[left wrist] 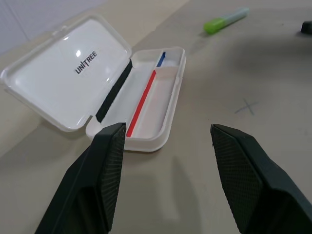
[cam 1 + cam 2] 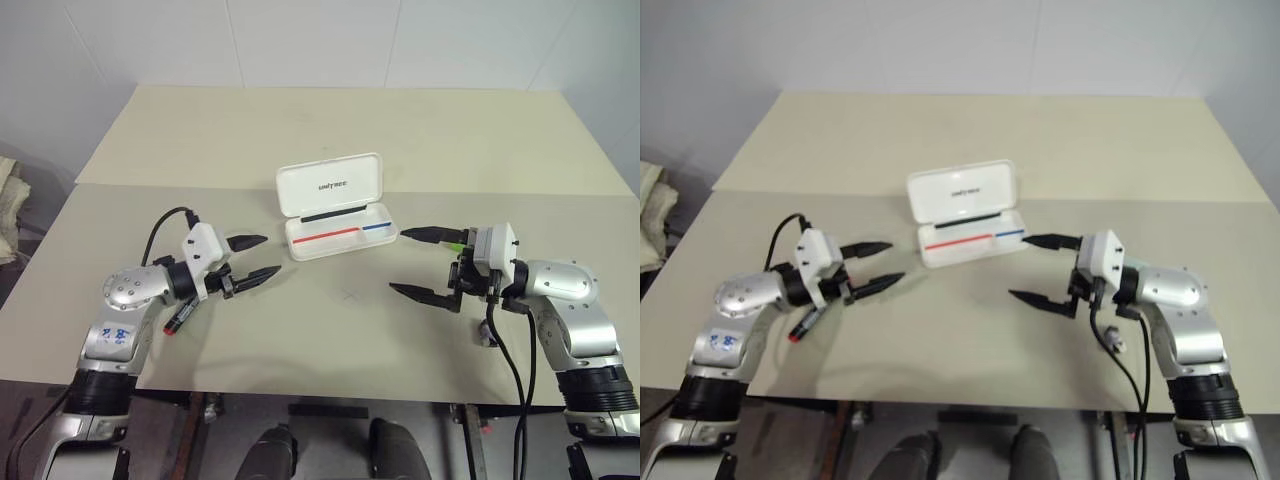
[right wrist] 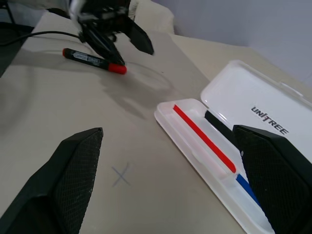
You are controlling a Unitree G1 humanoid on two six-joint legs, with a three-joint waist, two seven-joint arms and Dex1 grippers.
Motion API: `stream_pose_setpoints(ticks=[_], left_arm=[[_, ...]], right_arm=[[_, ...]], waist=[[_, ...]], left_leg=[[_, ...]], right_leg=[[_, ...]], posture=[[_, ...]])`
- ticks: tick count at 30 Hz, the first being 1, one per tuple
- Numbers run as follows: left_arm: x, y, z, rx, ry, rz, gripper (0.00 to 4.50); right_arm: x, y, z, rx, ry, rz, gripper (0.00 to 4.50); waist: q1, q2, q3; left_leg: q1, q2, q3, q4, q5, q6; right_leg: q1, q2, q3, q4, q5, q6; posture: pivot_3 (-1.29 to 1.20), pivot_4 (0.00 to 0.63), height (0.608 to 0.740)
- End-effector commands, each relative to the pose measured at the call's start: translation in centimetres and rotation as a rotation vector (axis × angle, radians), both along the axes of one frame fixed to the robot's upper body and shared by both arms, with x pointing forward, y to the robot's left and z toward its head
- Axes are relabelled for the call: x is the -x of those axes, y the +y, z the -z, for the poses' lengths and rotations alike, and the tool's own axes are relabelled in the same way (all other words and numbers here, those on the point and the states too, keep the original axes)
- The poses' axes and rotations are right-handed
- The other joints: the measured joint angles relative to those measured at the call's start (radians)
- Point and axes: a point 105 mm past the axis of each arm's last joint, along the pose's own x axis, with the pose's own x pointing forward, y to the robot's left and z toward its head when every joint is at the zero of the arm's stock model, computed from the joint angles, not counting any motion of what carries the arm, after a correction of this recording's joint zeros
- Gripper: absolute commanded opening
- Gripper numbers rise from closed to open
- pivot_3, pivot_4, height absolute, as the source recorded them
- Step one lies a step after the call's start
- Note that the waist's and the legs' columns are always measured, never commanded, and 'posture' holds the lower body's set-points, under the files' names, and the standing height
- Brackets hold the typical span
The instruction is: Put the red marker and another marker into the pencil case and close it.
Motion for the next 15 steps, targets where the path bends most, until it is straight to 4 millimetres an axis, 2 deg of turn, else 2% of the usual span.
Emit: stream_pose_setpoints(ticks=[1, 11, 15], left_arm=[[-0.9, -0.6, -0.2, -0.027, -0.029, 0.004, 2.90], [-2.3, -2.7, 2.2, -0.132, 0.059, 0.094, 2.90], [-2.7, -2.7, 3.0, -0.161, 0.075, 0.096, 2.90]], right_arm=[[0.5, 0.4, -0.7, -0.009, -0.034, -0.017, 4.50], [1.1, 1.1, -1.1, -0.031, -0.046, -0.005, 4.50], [1.4, 1.7, -1.5, -0.041, -0.055, -0.009, 4.50]], waist=[[-0.001, 0.000, 0.000], [-0.003, 0.000, 0.000], [-0.004, -0.001, 0.000]], left_leg=[[0.000, 0.000, 0.000, 0.000, 0.000, 0.000], [0.000, 0.000, 0.001, 0.001, 0.000, 0.000], [0.000, 0.000, 0.001, 0.001, 0.000, 0.000]], right_leg=[[0.000, 0.000, 0.000, 0.000, 0.000, 0.000], [0.000, 0.000, 0.000, 0.001, 0.000, 0.000], [0.000, 0.000, 0.000, 0.001, 0.000, 0.000]], posture=[[0.00, 0.150, 0.740], [0.00, 0.150, 0.740], [0.00, 0.150, 0.740]])
